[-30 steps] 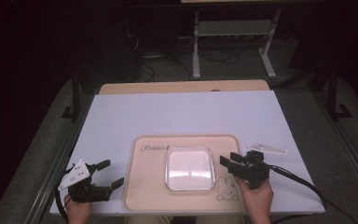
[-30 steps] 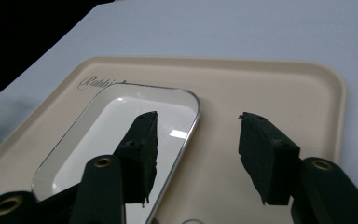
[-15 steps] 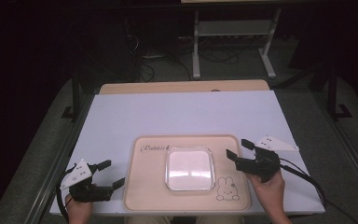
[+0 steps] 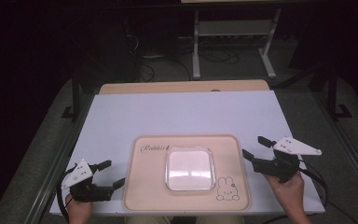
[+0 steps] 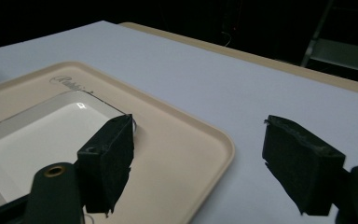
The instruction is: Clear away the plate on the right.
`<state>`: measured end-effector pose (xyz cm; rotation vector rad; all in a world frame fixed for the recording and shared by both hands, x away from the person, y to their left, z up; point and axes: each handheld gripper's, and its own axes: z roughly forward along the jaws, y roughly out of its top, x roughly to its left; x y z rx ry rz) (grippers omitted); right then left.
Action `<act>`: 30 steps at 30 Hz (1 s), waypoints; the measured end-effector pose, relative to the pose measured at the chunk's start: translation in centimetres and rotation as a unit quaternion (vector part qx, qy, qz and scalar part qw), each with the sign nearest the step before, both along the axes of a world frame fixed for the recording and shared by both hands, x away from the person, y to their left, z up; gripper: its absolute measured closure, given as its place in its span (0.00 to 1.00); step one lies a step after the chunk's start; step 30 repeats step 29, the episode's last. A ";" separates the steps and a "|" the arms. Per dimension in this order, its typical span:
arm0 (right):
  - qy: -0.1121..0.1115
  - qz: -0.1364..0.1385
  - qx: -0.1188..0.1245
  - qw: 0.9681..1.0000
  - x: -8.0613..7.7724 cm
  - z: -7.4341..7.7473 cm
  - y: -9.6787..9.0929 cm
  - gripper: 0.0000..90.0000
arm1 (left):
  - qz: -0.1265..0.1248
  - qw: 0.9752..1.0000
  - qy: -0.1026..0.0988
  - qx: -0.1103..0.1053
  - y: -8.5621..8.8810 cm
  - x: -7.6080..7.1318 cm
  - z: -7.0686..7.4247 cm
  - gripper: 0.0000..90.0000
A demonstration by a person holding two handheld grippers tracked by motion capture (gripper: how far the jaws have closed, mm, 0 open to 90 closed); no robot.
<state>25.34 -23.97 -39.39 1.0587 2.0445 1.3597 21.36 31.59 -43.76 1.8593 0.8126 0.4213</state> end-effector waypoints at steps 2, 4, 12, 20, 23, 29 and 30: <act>0.000 -0.001 -0.004 1.000 -0.3 -0.1 -0.6 0.26 | 0.000 1.000 0.000 0.001 0.0 0.0 0.0 0.16; -0.004 -0.004 -0.010 1.000 -0.6 -0.1 -1.1 0.25 | 0.000 1.000 0.001 0.003 -0.1 0.0 -0.1 0.16; -0.008 -0.013 -0.028 0.999 -2.2 -0.6 -3.1 0.25 | -0.001 1.000 0.003 0.010 -0.3 0.1 -0.2 0.15; -0.004 -0.014 -0.043 0.999 -3.8 -2.1 -3.8 0.25 | -0.001 1.000 0.003 0.011 -0.3 0.1 -0.1 0.16; -0.002 -0.016 -0.036 0.999 -3.9 -2.1 -4.0 0.24 | -0.002 1.000 0.002 0.012 -0.3 0.0 -0.1 0.16; -0.011 -0.027 -0.040 0.999 -4.4 -2.0 -4.4 0.24 | -0.003 1.000 0.001 0.011 -0.3 0.1 -0.1 0.15; -0.011 -0.027 -0.040 0.999 -4.4 -2.0 -4.4 0.24 | -0.003 1.000 0.001 0.011 -0.3 0.1 -0.1 0.15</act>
